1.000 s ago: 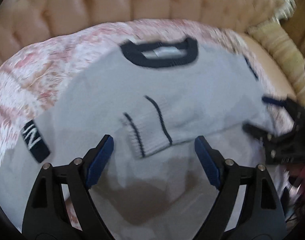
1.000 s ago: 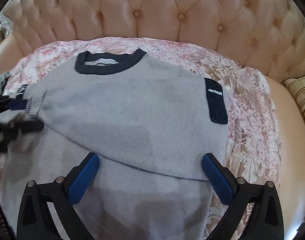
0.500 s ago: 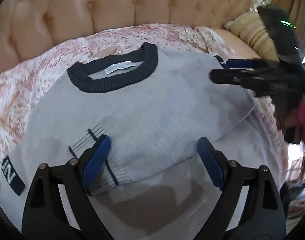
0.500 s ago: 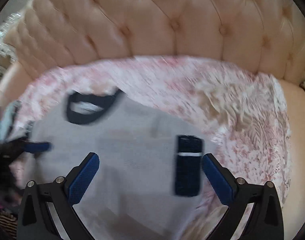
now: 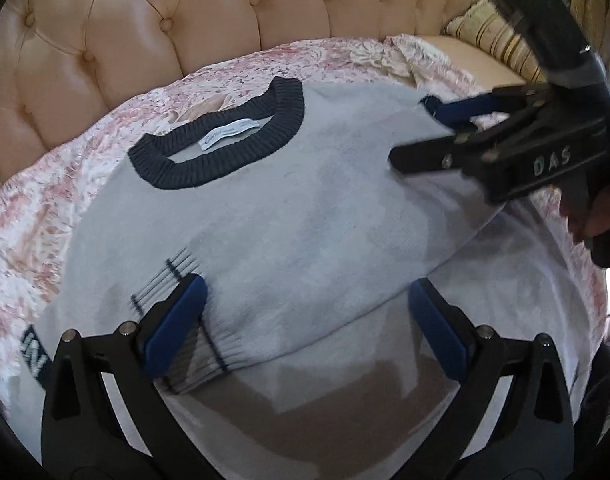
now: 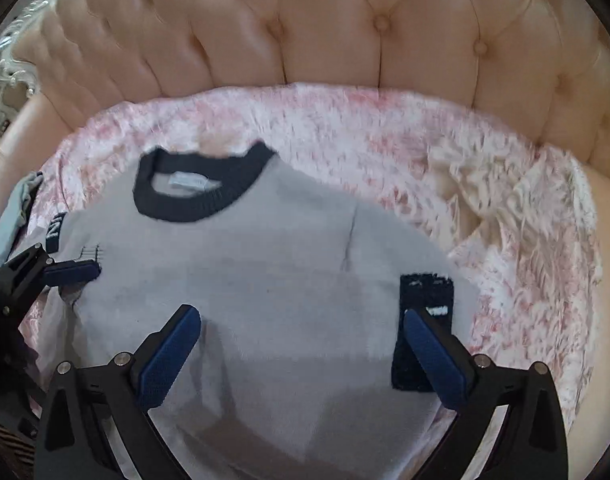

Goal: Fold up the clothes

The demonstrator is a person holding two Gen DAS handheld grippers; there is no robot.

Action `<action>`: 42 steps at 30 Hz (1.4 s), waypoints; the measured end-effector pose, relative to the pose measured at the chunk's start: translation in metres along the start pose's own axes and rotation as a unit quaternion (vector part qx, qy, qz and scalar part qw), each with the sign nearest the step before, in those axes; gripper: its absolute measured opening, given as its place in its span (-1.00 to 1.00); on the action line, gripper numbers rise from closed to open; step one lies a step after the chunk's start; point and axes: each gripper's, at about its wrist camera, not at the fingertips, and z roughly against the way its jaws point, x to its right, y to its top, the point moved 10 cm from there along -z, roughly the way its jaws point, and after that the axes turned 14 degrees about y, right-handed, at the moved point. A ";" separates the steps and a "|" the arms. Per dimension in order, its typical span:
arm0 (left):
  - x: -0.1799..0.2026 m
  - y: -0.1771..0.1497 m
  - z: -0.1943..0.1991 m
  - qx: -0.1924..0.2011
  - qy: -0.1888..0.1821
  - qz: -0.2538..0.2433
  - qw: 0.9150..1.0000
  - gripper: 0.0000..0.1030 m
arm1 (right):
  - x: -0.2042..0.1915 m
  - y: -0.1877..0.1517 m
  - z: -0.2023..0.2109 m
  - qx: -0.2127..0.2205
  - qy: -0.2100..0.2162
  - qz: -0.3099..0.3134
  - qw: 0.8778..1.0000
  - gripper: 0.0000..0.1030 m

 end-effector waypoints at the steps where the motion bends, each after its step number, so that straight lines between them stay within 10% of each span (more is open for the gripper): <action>1: -0.003 0.000 0.003 0.003 0.010 -0.006 1.000 0.97 | 0.001 0.001 0.005 0.008 -0.003 -0.013 1.000 0.99; 7: -0.025 -0.025 0.044 0.038 0.041 -0.003 0.998 0.99 | -0.045 -0.010 0.062 0.064 -0.037 0.016 0.997 1.00; 16: -0.011 -0.127 0.076 0.028 0.047 -0.041 0.998 1.00 | -0.111 -0.136 0.038 -0.041 -0.076 0.109 0.990 0.99; 21: -0.021 -0.130 0.074 0.010 0.047 -0.006 0.999 1.00 | -0.085 -0.144 0.061 -0.004 -0.092 0.029 0.995 1.00; 29: 0.007 -0.147 0.114 0.041 0.017 -0.037 0.998 1.00 | -0.136 -0.173 0.079 -0.013 -0.090 0.080 0.993 1.00; 42: 0.008 -0.194 0.096 -0.035 0.006 -0.043 0.998 1.00 | -0.127 -0.193 0.071 -0.019 -0.085 0.018 0.996 1.00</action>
